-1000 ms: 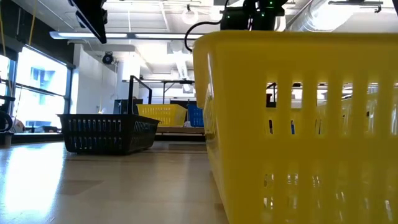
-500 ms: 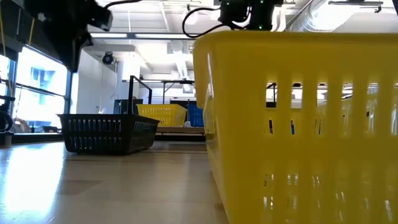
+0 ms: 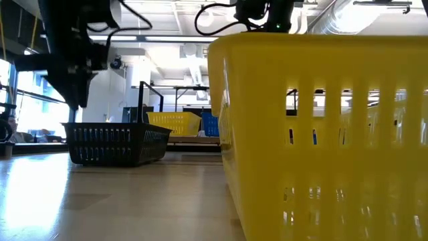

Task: Stack baskets on shelf by color
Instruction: Stack the left blue basket on the blue basket on the shelf

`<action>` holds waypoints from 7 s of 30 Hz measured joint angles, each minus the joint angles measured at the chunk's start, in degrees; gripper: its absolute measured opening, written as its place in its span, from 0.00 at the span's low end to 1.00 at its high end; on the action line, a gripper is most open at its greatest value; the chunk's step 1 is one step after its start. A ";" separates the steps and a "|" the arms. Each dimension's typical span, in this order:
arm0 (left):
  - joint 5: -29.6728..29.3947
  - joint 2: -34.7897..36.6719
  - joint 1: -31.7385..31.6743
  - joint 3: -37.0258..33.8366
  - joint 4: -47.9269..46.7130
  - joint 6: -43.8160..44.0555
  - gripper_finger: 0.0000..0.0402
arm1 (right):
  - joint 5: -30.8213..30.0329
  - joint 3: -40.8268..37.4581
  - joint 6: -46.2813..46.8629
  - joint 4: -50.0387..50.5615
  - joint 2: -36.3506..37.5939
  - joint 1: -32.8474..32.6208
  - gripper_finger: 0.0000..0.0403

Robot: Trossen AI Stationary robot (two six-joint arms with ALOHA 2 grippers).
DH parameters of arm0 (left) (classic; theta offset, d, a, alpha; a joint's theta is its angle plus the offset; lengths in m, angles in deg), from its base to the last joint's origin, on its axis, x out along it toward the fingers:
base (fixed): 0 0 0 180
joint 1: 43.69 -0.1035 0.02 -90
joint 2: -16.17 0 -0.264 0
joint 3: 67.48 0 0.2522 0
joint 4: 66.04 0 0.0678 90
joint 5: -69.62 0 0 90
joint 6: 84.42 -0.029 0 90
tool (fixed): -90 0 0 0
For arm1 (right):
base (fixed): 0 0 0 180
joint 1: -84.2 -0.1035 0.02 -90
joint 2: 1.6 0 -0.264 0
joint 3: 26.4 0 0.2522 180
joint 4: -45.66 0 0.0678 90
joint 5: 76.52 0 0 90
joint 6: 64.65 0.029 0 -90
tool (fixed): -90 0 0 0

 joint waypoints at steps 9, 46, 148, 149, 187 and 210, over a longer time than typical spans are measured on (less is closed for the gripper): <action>0.12 -1.86 -5.11 -0.14 3.66 -4.30 0.29 | -0.20 0.00 0.00 -0.25 0.00 0.00 0.24; 2.20 -13.65 -8.19 -0.12 5.49 -1.84 0.01 | -1.18 -0.09 5.18 1.11 0.00 -1.02 0.24; -38.07 -29.25 20.68 37.30 -13.71 -9.08 0.00 | 1.41 -0.09 90.67 -33.13 1.40 -14.33 0.25; -39.04 -29.25 20.98 37.30 -13.72 -9.84 0.00 | 0.68 -0.09 91.17 -33.19 1.40 -14.22 0.25; -37.52 -29.18 22.55 37.30 -13.01 -0.70 0.43 | 1.86 -0.09 83.87 -32.65 1.36 -7.96 0.00; -33.37 -29.18 17.48 37.30 -8.52 18.70 0.46 | 23.80 -0.09 58.81 -19.96 1.36 16.17 0.00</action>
